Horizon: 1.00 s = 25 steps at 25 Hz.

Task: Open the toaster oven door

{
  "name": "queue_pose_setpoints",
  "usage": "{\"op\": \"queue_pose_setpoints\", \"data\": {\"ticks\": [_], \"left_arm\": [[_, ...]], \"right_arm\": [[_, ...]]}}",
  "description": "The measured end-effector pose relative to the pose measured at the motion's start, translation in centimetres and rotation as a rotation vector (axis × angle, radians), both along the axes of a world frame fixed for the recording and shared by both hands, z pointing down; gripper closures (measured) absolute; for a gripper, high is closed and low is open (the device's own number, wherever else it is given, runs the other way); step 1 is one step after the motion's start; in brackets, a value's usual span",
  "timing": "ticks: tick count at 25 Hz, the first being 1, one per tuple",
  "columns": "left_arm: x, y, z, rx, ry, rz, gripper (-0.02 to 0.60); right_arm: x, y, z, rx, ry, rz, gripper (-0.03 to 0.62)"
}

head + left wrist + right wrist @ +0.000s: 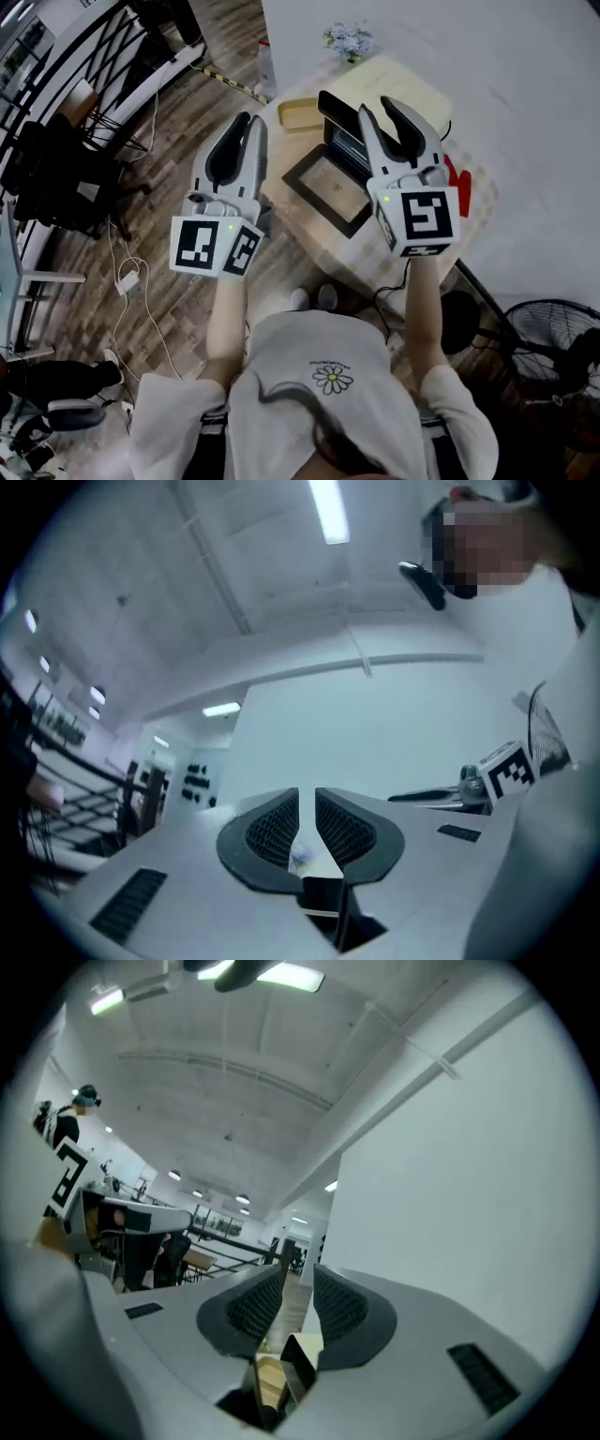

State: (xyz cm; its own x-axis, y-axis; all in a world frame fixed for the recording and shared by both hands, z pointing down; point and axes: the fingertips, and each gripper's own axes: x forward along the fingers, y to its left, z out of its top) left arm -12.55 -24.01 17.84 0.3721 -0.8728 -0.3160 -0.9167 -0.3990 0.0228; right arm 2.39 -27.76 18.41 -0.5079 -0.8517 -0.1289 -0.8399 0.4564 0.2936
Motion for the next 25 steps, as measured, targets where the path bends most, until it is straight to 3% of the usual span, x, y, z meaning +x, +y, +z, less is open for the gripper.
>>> {"op": "queue_pose_setpoints", "data": {"ticks": [2, 5, 9, 15, 25], "left_arm": [[0.3, 1.7, -0.9, 0.06, -0.102, -0.08, 0.528], [0.7, 3.4, -1.0, 0.112, -0.187, -0.156, 0.559], [0.9, 4.0, 1.4, 0.057, -0.233, -0.22, 0.565], [0.8, 4.3, 6.5, -0.087, -0.216, -0.212, 0.566], [0.3, 4.6, 7.4, -0.094, -0.169, -0.212, 0.566]], "right_arm": [[0.3, 1.5, 0.2, 0.006, -0.113, 0.002, 0.526], [0.4, 3.5, 0.6, 0.009, -0.24, 0.0, 0.576], [-0.4, 5.2, 2.7, -0.012, -0.285, -0.019, 0.583], [-1.3, 6.4, 6.9, -0.065, -0.223, -0.011, 0.583], [-2.3, 7.0, 7.8, -0.073, -0.177, -0.017, 0.583]]}}
